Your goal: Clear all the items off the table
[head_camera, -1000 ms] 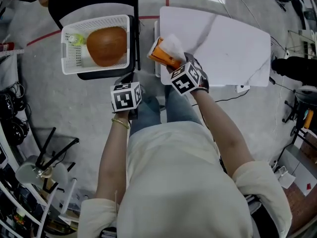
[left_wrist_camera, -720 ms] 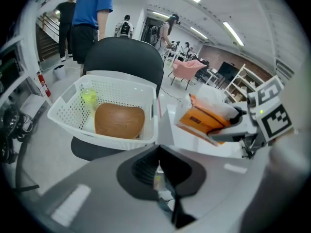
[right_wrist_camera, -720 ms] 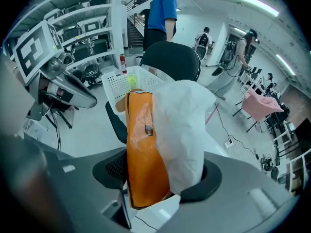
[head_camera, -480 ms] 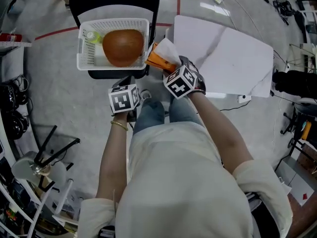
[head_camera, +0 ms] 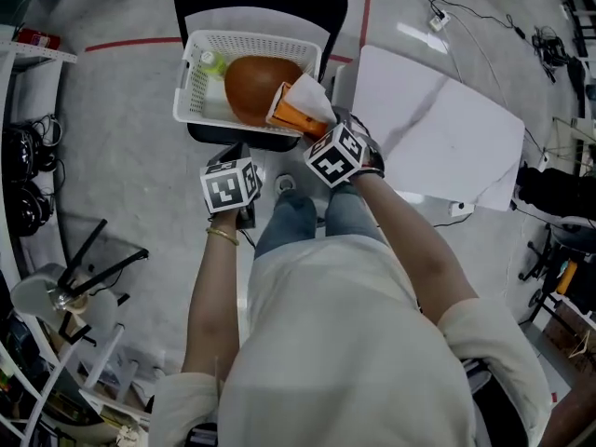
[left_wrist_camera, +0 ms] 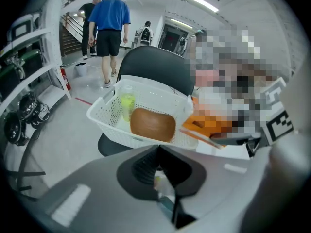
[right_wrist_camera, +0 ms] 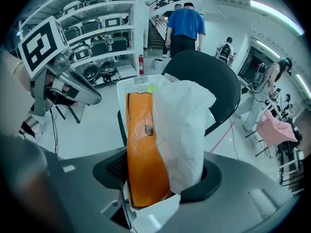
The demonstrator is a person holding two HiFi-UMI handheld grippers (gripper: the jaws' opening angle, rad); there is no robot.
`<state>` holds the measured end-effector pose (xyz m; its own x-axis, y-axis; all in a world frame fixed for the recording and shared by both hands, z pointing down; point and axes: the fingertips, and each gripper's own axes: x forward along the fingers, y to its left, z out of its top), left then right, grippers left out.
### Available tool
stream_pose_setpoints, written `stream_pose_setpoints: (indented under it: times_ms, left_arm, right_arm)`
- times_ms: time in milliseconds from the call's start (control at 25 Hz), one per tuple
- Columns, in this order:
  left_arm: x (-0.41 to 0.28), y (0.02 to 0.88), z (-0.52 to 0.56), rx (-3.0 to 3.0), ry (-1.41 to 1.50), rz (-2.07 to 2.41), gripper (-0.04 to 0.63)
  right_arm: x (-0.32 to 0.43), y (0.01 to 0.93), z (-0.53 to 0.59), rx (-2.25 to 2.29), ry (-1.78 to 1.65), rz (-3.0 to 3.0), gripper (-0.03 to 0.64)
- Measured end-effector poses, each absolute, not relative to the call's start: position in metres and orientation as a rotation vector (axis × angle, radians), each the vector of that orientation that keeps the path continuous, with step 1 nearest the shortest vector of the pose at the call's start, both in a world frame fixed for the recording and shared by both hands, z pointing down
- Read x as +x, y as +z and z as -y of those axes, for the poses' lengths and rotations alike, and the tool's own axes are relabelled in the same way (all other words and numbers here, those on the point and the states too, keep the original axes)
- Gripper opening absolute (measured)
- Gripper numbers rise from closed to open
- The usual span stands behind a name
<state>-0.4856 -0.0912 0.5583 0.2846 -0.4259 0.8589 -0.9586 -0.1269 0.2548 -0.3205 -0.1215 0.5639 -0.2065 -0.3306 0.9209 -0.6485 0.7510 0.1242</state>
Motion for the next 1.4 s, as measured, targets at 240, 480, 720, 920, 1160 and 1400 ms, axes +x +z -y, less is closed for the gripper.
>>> stream_pose_setpoints:
  times_ms: [240,480,720,920,1160,1400]
  left_arm:
    - [-0.519,0.567,0.097,1.664,0.757,1.32,0.009]
    - [-0.535,0.571,0.096,1.627,0.739,1.341,0.009]
    - [-0.54,0.581,0.098,1.607,0.711,1.349,0.009]
    - [-0.543,0.594,0.104,1.595,0.709,1.344,0.009]
    - [-0.545,0.608,0.108,1.585,0.715,1.337,0.009]
    - [-0.543,0.619,0.111,1.57,0.717,1.33,0.009]
  right_arm:
    - [-0.363,0.574,0.138,0.682,0.311,1.838,0.29]
    - [-0.395,0.586,0.154,0.627,0.28,1.85,0.29]
    - [-0.412,0.601,0.164,0.595,0.278,1.853,0.293]
    - [-0.419,0.62,0.17,0.574,0.282,1.844,0.293]
    - [-0.424,0.64,0.178,0.559,0.293,1.832,0.295]
    - [-0.426,0.654,0.187,0.534,0.285,1.823,0.298]
